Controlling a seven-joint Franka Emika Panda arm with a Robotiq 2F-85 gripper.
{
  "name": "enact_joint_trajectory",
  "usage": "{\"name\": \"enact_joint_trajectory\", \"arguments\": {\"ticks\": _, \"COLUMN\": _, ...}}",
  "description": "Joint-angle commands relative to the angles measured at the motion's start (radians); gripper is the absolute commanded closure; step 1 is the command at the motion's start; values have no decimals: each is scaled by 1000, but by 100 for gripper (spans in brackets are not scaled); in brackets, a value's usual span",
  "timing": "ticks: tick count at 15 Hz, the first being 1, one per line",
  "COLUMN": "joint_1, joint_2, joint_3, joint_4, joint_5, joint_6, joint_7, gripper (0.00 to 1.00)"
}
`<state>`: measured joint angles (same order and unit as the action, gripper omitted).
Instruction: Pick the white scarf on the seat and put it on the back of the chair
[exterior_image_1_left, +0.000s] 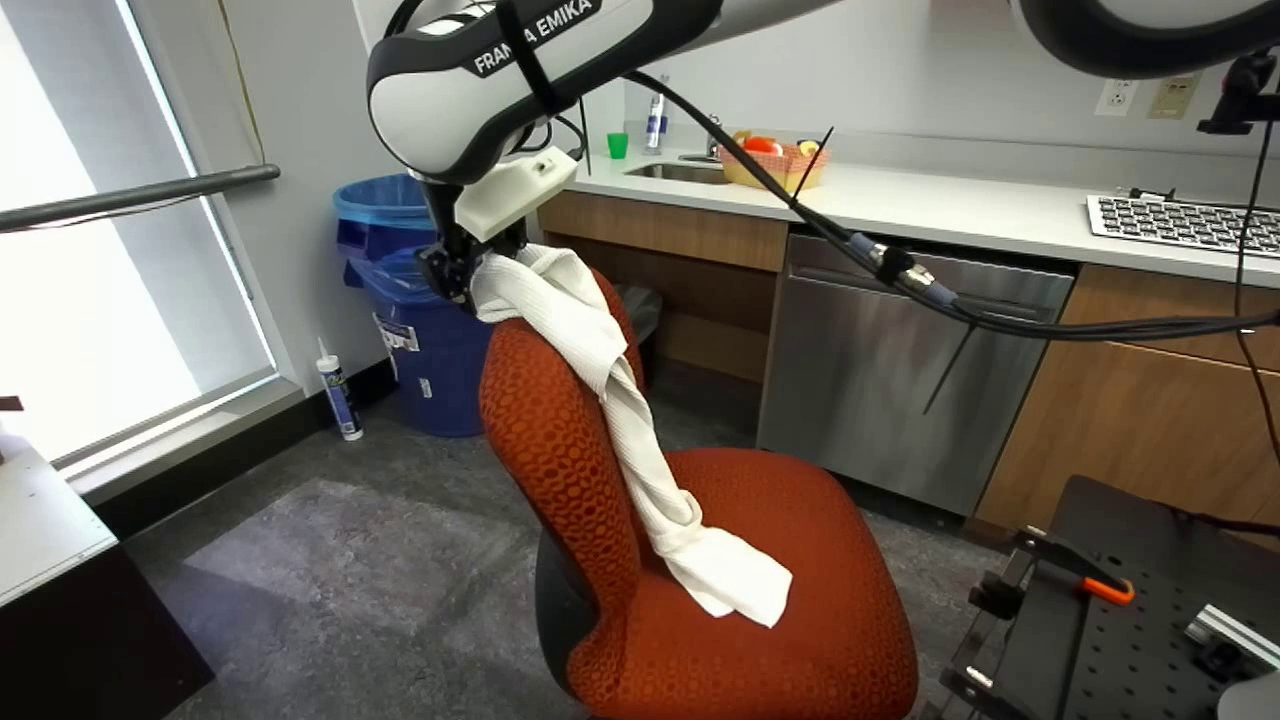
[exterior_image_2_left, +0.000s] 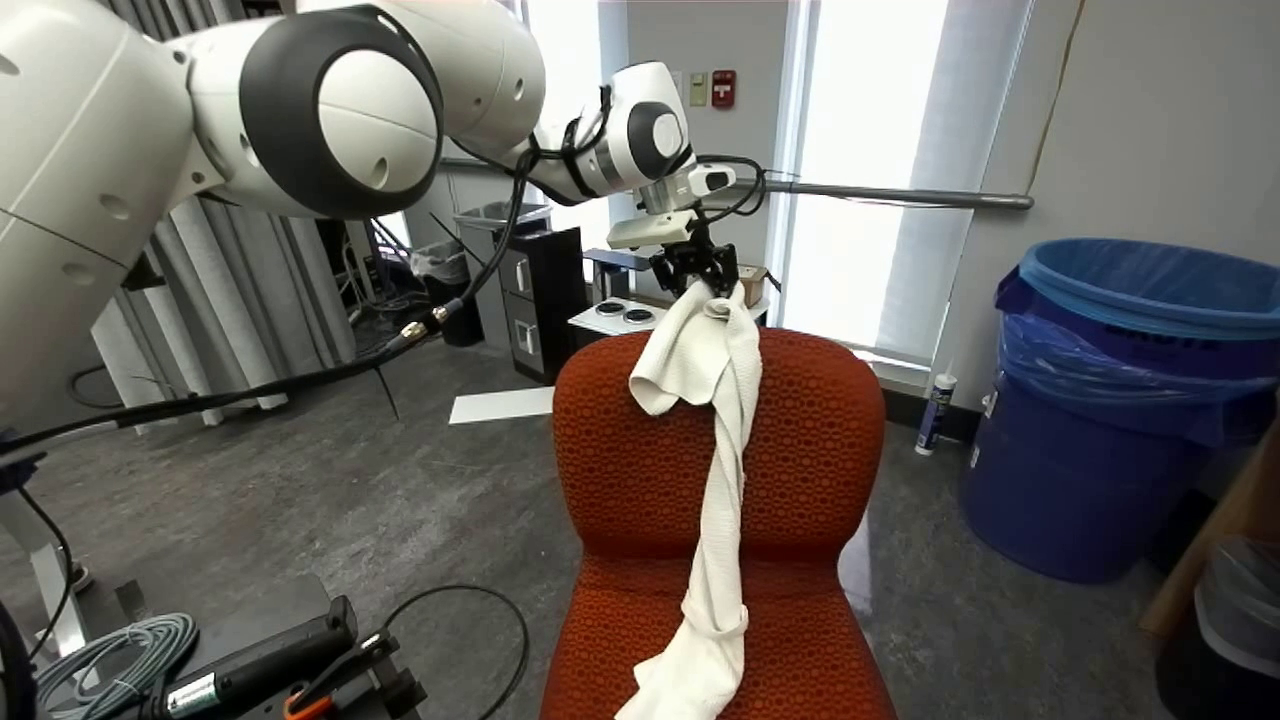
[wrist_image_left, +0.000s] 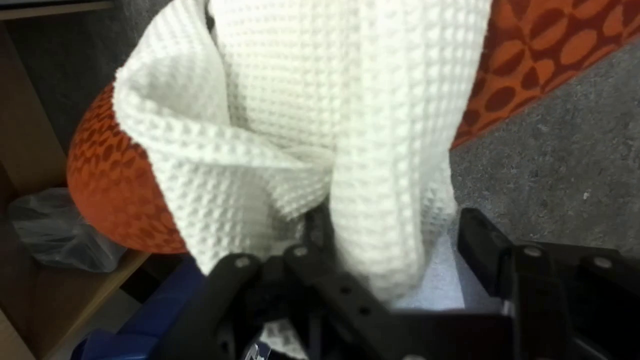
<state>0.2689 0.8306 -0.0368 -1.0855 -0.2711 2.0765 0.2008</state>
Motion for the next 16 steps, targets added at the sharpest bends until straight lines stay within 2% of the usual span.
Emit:
{"name": "enact_joint_trajectory", "arguments": {"ticks": 1, "joint_1": -11, "joint_2": -3, "joint_3": 0, "joint_4": 44, "joint_5": 4, "joint_6": -8, "joint_7": -32, "gripper": 0}}
{"name": "enact_joint_trajectory", "arguments": {"ticks": 10, "joint_1": -38, "joint_2": -53, "joint_3": 9, "joint_4": 19, "joint_5": 8, "joint_6": 29, "joint_7": -60, "gripper": 0}}
{"name": "enact_joint_trajectory", "arguments": {"ticks": 14, "joint_1": -30, "joint_2": -42, "joint_3": 7, "joint_4": 34, "joint_5": 3, "joint_6": -10, "joint_7": -81, "gripper": 0}}
{"name": "enact_joint_trajectory", "arguments": {"ticks": 16, "joint_1": -25, "joint_2": -43, "joint_3": 4, "joint_4": 36, "joint_5": -5, "joint_6": -68, "joint_7": -113, "gripper": 0}}
